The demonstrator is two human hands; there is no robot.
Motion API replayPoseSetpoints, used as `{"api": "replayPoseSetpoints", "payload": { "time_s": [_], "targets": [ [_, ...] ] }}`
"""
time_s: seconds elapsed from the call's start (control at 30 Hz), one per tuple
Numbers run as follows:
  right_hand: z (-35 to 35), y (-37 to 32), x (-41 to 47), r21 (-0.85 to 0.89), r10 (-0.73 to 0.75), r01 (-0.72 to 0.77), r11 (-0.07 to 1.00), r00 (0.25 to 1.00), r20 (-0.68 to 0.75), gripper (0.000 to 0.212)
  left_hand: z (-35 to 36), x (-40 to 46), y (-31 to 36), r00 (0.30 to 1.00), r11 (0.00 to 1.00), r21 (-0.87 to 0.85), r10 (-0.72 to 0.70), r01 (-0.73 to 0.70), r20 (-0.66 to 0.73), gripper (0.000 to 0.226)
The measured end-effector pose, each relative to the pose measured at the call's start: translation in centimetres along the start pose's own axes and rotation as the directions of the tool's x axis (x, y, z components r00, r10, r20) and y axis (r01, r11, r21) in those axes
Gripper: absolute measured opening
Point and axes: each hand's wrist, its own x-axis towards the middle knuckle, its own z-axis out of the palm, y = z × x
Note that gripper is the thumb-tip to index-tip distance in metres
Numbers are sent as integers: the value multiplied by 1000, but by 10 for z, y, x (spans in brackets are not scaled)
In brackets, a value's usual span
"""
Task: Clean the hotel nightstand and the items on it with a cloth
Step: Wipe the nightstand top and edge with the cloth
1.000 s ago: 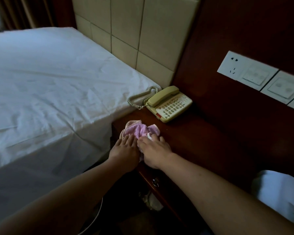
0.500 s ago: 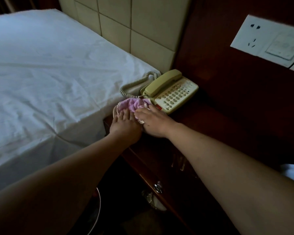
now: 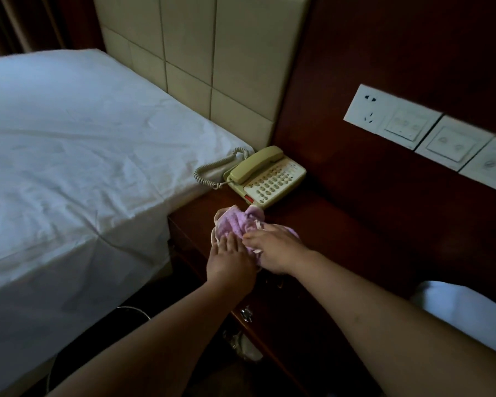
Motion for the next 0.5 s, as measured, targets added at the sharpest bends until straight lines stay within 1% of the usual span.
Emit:
{"api": "replayPoseSetpoints", "payload": {
  "time_s": [0.13,0.2,0.3,0.37,0.43,0.47,0.5],
  "targets": [
    [10,-9,10,13,-76,76,997,997,-15,45,11,-10,-19,999,1000,2,-17,17,-38,73],
    [15,-6,15,33,-67,67,997,998,-15,47,13,-7,-23,998,1000,26,-9,11,-58,71],
    [16,3,23,69,-40,41,997,999,-27,50,9,12,-22,998,998,-2,-57,57,-32,74],
    [10,14,28,88,-8,11,996,999,-34,52,4,33,-20,999,999,-18,-40,39,-8,89],
    [3,32,32,103,28,-25,994,999,-23,52,4,62,-15,999,999,-5,43,-43,-5,110],
    [0,42,33,114,46,-44,993,999,-16,52,6,75,-11,998,998,3,67,-67,5,114],
    [-1,51,32,121,65,-61,991,998,-23,52,6,85,-5,997,997,3,72,-72,13,113]
  ]
}}
